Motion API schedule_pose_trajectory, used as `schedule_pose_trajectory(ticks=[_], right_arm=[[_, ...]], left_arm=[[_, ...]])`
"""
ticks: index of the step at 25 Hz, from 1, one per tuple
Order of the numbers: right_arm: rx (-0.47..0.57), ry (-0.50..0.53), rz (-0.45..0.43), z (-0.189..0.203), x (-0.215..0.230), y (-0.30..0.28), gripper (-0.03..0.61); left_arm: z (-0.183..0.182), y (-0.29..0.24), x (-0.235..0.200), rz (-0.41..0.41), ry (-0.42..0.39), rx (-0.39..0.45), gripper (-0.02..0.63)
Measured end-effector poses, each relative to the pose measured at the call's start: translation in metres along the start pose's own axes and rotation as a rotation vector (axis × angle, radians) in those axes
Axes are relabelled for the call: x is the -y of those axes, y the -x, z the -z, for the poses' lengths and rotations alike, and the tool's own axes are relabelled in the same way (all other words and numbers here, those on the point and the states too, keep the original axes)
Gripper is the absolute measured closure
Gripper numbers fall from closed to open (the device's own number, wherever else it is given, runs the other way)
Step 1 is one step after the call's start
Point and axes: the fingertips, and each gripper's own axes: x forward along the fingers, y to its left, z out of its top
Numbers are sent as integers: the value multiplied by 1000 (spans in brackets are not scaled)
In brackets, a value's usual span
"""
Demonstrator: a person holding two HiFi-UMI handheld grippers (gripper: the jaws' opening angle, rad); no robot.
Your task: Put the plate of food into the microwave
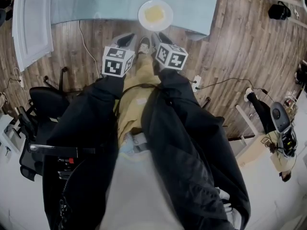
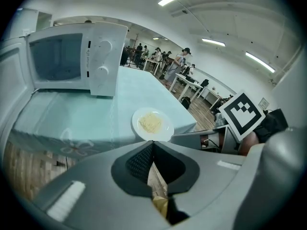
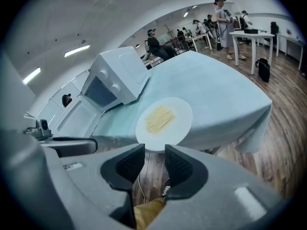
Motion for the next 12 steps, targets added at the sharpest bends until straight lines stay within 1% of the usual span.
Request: schedule_pose_trajectory(ticks=[3, 6, 9, 12], right_arm=[[-5, -46, 8, 2, 8, -5, 434], [-12, -125, -4, 6, 14, -9, 409], [-4, -206, -30, 3, 17, -15, 402], [-11, -269, -35, 4, 24, -22, 402]], left_arm=[[3, 2, -2, -5, 7, -2, 611], [5, 3, -6, -9, 15, -9, 611], [3, 2, -11, -12, 13, -13, 611], [1, 1, -12, -10, 15, -6, 611]])
